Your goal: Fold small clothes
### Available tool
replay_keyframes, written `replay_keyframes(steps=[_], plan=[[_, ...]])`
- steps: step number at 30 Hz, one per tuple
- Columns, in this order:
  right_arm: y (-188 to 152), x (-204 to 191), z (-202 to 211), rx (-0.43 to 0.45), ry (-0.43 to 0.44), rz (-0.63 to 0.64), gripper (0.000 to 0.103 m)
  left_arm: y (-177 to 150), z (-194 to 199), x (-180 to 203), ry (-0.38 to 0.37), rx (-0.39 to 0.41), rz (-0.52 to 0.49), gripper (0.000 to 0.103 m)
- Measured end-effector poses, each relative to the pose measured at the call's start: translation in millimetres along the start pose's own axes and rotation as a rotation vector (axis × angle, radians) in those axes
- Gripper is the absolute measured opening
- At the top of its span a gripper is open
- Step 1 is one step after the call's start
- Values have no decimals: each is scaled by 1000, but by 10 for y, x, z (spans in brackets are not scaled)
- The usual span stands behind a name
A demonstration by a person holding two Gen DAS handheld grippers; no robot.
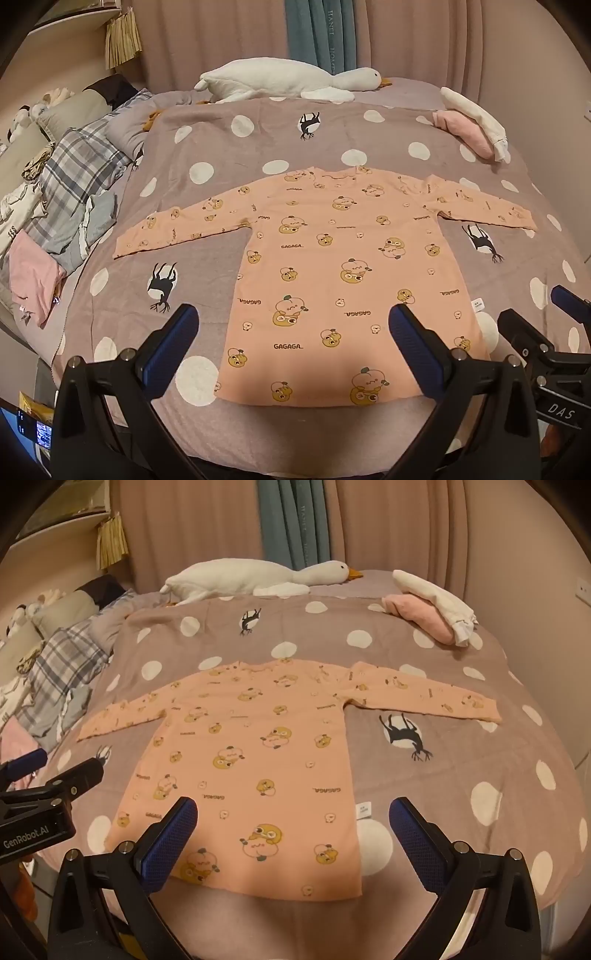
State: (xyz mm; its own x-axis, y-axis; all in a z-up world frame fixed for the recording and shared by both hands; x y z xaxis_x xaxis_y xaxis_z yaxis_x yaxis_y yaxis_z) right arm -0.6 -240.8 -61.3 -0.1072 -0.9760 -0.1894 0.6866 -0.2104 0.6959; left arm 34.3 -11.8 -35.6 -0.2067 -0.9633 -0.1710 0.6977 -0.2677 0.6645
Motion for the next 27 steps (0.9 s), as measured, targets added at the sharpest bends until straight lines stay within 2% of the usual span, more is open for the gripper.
replay_keyframes(steps=[27], plan=[[-19,-2,27,1,1,1,103,-56,10,-32,-6,-4,7,103]])
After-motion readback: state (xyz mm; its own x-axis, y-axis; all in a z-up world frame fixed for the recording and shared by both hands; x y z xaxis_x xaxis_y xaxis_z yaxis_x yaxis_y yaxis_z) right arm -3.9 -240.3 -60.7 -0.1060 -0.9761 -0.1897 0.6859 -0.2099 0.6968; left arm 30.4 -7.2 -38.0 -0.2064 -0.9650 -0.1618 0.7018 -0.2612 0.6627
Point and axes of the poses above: each gripper's, at about its wrist camera, not at the fingertips, and z roughly against the way its jaws point, x to its right, y to its top, the point moved 5 cm from there along -z, roughly the way its jaws point, and after that the axes turned 7 degrees about -z, right-handed, at the moved point
